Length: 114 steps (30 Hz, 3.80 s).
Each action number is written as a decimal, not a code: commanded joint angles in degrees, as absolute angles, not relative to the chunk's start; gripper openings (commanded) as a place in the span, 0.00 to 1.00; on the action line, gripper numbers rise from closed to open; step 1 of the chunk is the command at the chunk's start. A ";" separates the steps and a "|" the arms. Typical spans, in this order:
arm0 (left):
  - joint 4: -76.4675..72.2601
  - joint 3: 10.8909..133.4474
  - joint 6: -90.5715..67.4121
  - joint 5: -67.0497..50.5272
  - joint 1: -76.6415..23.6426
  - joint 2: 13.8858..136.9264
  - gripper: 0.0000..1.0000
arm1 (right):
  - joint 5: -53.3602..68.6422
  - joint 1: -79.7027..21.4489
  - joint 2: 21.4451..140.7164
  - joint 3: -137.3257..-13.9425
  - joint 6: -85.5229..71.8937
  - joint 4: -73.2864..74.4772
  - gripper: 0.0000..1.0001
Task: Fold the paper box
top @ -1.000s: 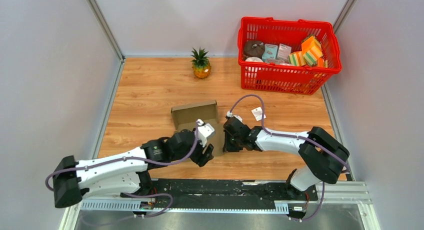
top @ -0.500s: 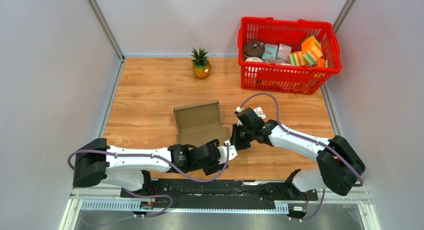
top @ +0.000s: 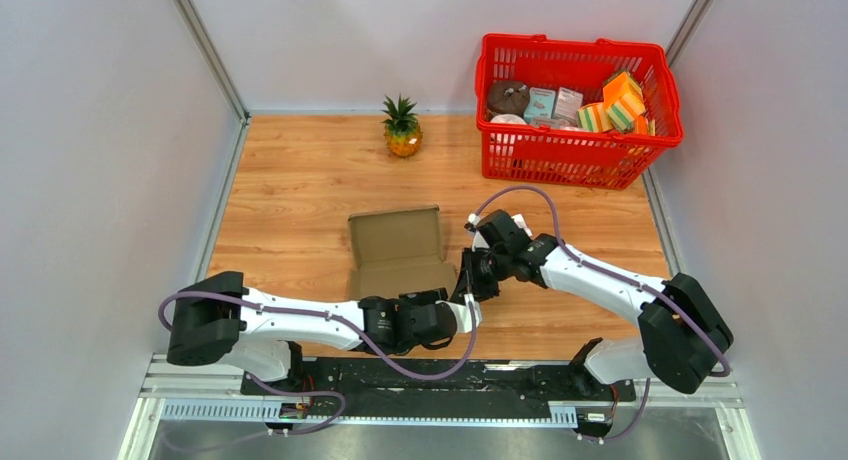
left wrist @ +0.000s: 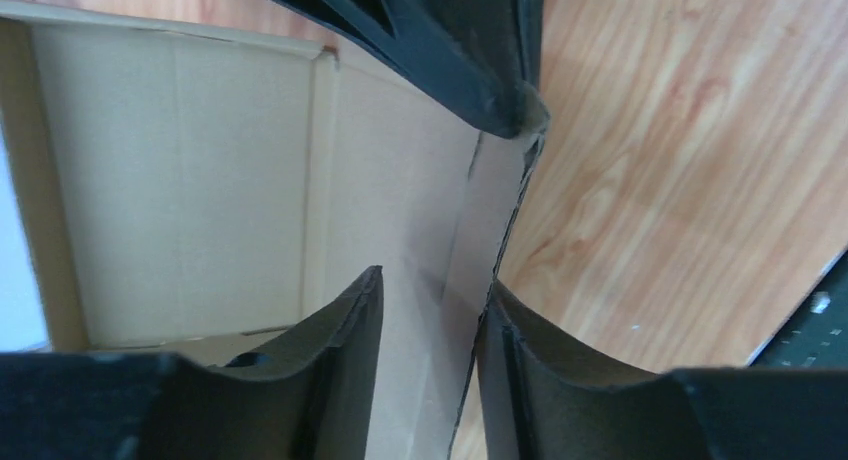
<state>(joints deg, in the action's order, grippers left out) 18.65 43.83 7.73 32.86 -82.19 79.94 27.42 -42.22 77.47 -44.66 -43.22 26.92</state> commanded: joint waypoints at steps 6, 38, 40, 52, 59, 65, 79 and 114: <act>22.67 46.05 9.06 39.55 -82.88 75.07 0.10 | 27.78 -41.84 73.04 -51.67 -37.89 32.15 0.10; 22.77 65.40 -46.32 2.38 -50.37 75.85 0.30 | 5.45 -35.41 77.75 -51.94 -30.59 29.37 0.75; 20.66 63.02 -44.83 2.72 -48.97 72.79 0.46 | 7.28 -35.60 80.84 -52.82 -30.41 27.17 0.75; 32.35 47.65 -35.15 21.28 -37.11 50.00 0.39 | 5.63 -37.88 97.47 -62.92 -35.41 25.49 0.55; 21.89 41.65 -34.98 18.45 -26.63 65.02 0.12 | 3.87 -39.37 99.14 -60.82 -42.80 21.09 0.27; 17.16 43.60 -33.84 15.84 -26.63 79.36 0.01 | 2.64 -41.74 101.59 -61.96 -43.59 20.83 0.24; 5.01 37.01 -43.94 1.93 -34.01 82.45 0.00 | 1.85 -44.74 108.64 -71.02 -40.44 23.29 0.17; 4.75 26.03 -54.84 4.66 -53.79 68.92 0.05 | -4.41 -33.23 109.35 -79.82 -25.32 38.40 0.36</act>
